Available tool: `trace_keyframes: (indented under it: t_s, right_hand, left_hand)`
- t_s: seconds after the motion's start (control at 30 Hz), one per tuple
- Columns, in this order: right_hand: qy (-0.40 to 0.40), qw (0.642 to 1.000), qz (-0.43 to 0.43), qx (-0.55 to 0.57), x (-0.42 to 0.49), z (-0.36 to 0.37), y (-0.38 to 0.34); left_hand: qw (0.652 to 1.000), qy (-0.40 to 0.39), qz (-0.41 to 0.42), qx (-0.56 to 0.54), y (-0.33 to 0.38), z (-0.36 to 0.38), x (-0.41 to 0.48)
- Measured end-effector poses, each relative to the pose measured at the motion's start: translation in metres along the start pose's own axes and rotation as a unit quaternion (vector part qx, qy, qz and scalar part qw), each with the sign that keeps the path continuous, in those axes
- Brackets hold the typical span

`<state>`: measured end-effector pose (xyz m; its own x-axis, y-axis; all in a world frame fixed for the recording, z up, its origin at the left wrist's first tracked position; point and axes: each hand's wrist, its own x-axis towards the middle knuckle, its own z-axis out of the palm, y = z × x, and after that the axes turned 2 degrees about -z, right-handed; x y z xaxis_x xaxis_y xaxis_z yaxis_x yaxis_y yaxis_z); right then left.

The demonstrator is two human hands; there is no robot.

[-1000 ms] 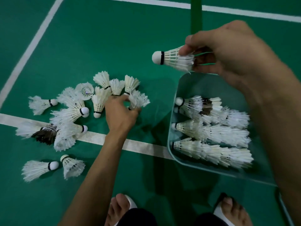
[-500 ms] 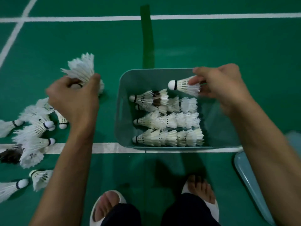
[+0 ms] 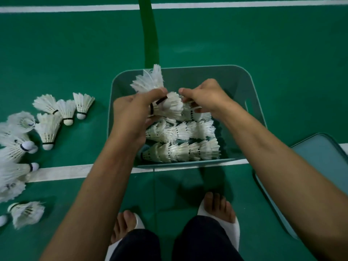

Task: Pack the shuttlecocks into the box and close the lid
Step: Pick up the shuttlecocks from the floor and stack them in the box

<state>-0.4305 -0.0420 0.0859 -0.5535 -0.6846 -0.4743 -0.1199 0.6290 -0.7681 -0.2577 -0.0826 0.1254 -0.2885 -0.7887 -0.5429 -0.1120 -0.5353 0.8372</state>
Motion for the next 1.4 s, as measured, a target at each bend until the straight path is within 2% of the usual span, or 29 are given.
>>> trace_keyframes:
  t_s: [0.23, 0.37, 0.47, 0.53, 0.57, 0.7, 0.73, 0.9, 1.0, 1.07, 1.2, 1.27, 1.33, 1.4]
  right_hand:
    - [-0.043, 0.978, 0.098, 0.181, 0.008, 0.018, -0.004]
    - [-0.076, 0.960, 0.143, 0.227, 0.010, 0.020, -0.002]
    - [-0.034, 0.974, 0.141, 0.173, 0.004, 0.010, 0.003]
    - [0.033, 0.985, 0.101, 0.135, -0.005, 0.001, 0.009]
    - [0.038, 0.987, 0.077, 0.135, -0.012, -0.004, 0.010]
    - [-0.123, 0.984, 0.062, 0.114, -0.040, -0.020, 0.009]
    - [-0.134, 0.984, 0.072, 0.095, -0.045, -0.021, 0.009]
    - [0.001, 0.998, 0.040, 0.043, -0.054, -0.013, 0.018]
    - [-0.029, 0.995, 0.052, 0.077, -0.057, -0.013, 0.018]
    - [-0.025, 0.995, 0.053, 0.080, -0.055, -0.020, 0.019]
    - [0.113, 0.989, -0.004, -0.100, -0.039, -0.035, 0.026]
    - [0.154, 0.976, -0.022, -0.152, -0.029, -0.035, 0.024]
    - [0.166, 0.972, -0.017, -0.163, -0.019, -0.031, 0.019]
    - [0.165, 0.976, 0.006, -0.145, -0.008, -0.026, 0.015]
  left_hand:
    - [0.994, -0.007, -0.106, -0.014, -0.016, -0.002, 0.025]
    - [0.992, -0.005, -0.128, -0.012, -0.022, -0.007, 0.029]
    - [0.990, -0.014, -0.141, -0.008, -0.024, -0.009, 0.027]
    - [0.989, -0.028, -0.145, -0.009, -0.025, -0.009, 0.026]
    - [0.988, -0.036, -0.147, -0.012, -0.024, -0.007, 0.025]
    - [0.986, -0.063, -0.152, -0.030, -0.020, 0.003, 0.020]
    - [0.985, -0.068, -0.152, -0.038, -0.019, 0.005, 0.018]
    - [0.984, -0.074, -0.150, -0.062, -0.022, 0.011, 0.012]
    - [0.985, -0.098, -0.145, -0.004, -0.026, 0.006, 0.010]
    - [0.990, -0.074, -0.115, 0.031, -0.028, 0.000, 0.011]
    - [0.989, 0.038, 0.010, 0.143, -0.031, -0.011, 0.017]
    - [0.965, 0.048, 0.064, 0.251, -0.034, -0.014, 0.020]
    - [0.912, 0.060, 0.111, 0.391, -0.037, -0.017, 0.021]
    - [0.868, 0.077, 0.129, 0.473, -0.036, -0.017, 0.019]
